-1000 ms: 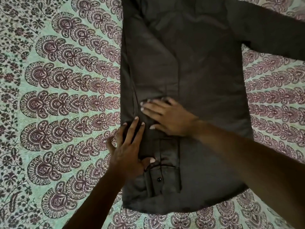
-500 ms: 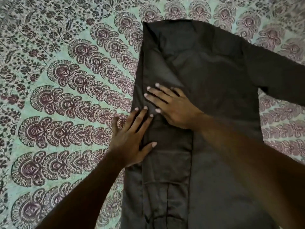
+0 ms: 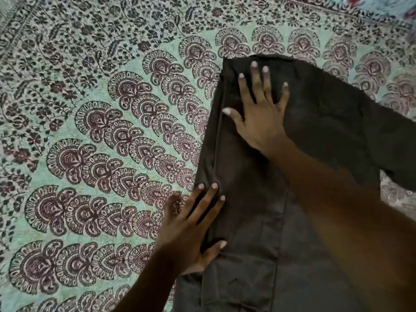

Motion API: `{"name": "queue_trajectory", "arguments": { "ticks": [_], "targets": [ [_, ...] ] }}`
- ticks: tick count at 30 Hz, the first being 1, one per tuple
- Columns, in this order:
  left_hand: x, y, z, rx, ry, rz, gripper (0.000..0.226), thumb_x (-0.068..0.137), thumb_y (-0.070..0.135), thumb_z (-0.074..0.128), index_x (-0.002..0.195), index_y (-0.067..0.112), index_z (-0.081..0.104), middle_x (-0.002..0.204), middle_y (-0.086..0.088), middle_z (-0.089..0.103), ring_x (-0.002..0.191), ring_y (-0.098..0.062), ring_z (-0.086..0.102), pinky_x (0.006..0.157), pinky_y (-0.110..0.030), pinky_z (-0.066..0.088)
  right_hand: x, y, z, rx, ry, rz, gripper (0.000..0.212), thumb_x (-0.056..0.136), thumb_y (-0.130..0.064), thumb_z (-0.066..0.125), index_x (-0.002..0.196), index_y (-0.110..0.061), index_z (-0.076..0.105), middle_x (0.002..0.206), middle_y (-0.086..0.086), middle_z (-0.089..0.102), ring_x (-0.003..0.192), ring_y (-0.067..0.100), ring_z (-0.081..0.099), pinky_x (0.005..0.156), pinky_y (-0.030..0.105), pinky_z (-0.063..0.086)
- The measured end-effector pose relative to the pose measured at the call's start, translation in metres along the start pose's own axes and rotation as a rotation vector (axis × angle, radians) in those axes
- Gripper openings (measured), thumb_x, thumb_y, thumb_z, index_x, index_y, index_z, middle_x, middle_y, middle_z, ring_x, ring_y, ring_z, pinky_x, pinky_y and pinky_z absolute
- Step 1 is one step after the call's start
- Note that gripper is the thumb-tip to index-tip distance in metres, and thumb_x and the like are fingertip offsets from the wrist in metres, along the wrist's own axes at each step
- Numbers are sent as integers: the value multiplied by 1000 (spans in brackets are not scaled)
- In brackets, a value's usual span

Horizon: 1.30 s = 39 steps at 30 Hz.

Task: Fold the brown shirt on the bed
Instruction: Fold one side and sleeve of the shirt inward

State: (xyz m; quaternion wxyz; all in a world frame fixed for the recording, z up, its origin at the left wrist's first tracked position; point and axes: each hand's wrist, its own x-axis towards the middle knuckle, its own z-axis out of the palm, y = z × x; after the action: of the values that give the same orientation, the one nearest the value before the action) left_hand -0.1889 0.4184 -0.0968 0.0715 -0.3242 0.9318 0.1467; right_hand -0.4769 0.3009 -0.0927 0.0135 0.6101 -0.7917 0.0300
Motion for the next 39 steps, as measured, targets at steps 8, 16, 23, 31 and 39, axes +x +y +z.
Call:
{"name": "queue_trajectory", "arguments": {
  "ticks": [8,16,23,31,39],
  "targets": [
    [0,-1,1,-3,25,-3,91,83,75,52,159,29,33,172,3,13,158,-20,19,114,-60,27,19,2,23,-90,-129,-272,86,93,-81,14,162,-31,16,172,-5,9,159,20,6,119,67,3],
    [1,-1,0,-1,11,-10,92,82,76,51,160,31,31,172,5,11,158,-19,16,113,-61,28,33,6,-5,-43,-97,-133,91,94,-79,11,163,-21,13,172,3,4,159,26,0,122,66,4],
    [-1,-1,2,25,63,-14,92,84,78,47,161,32,27,172,5,11,158,-20,17,115,-60,25,-154,5,1,-2,-132,-337,76,101,-68,24,163,-23,20,172,3,7,159,21,4,124,54,15],
    [-8,7,2,93,95,-25,87,88,77,41,160,30,28,172,5,15,157,-22,20,115,-58,25,-186,13,-1,-51,-141,-247,63,104,-52,35,161,-24,26,171,10,9,158,30,8,126,53,13],
    [-72,30,6,-25,73,126,75,81,70,55,141,24,53,151,0,44,132,-23,50,104,-50,31,-298,-21,-14,32,-197,-341,73,101,-55,42,154,-4,39,170,15,9,158,33,7,127,52,10]
  ]
}}
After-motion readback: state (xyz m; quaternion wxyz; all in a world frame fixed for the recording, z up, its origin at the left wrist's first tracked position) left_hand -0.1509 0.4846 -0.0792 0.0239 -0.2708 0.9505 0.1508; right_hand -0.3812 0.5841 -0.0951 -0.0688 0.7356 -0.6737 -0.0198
